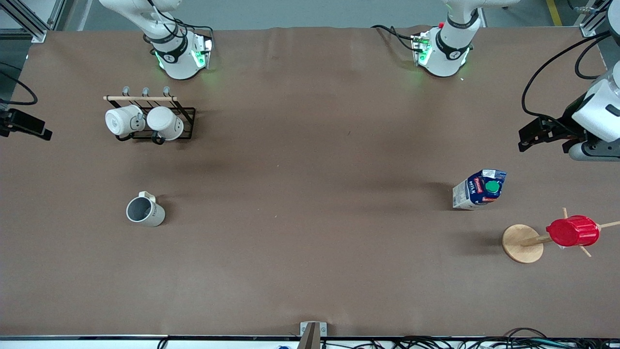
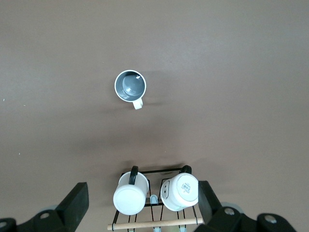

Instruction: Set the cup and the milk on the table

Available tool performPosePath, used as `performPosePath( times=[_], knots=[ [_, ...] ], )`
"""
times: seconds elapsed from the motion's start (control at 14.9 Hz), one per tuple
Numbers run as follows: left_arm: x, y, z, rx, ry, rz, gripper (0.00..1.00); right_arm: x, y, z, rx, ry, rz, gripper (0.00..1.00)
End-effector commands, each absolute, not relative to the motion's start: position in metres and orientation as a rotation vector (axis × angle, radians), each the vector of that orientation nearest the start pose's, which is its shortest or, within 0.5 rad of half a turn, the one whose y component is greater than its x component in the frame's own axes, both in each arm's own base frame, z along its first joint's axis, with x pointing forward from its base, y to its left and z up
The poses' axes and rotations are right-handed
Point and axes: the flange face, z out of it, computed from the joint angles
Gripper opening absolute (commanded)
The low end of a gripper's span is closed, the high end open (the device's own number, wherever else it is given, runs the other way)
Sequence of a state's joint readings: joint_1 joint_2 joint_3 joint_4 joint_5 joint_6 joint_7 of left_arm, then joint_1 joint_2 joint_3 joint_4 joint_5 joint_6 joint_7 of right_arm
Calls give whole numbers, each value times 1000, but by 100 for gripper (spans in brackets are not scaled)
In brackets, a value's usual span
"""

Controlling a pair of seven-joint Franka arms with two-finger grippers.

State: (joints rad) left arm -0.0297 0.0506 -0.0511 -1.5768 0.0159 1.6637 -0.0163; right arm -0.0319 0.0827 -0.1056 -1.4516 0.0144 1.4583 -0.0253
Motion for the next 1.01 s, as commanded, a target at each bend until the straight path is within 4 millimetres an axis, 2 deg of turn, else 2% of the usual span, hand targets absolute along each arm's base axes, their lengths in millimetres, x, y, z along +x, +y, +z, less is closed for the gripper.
performPosePath(
  times=[0.0, 0.47, 0.74, 0.94],
  knots=[
    [570, -45, 606, -3123, 131, -63, 99, 559, -76, 625, -3114, 165, 119, 100],
    [575, -43, 598, -3127, 127, -46, 99, 561, -73, 627, -3115, 158, 100, 100],
    [596, -40, 558, -3114, 125, 20, 100, 567, -61, 616, -3125, 121, 126, 100],
    [620, -36, 506, -3102, 123, 79, 100, 569, -67, 603, -3123, 136, 142, 100]
  ],
)
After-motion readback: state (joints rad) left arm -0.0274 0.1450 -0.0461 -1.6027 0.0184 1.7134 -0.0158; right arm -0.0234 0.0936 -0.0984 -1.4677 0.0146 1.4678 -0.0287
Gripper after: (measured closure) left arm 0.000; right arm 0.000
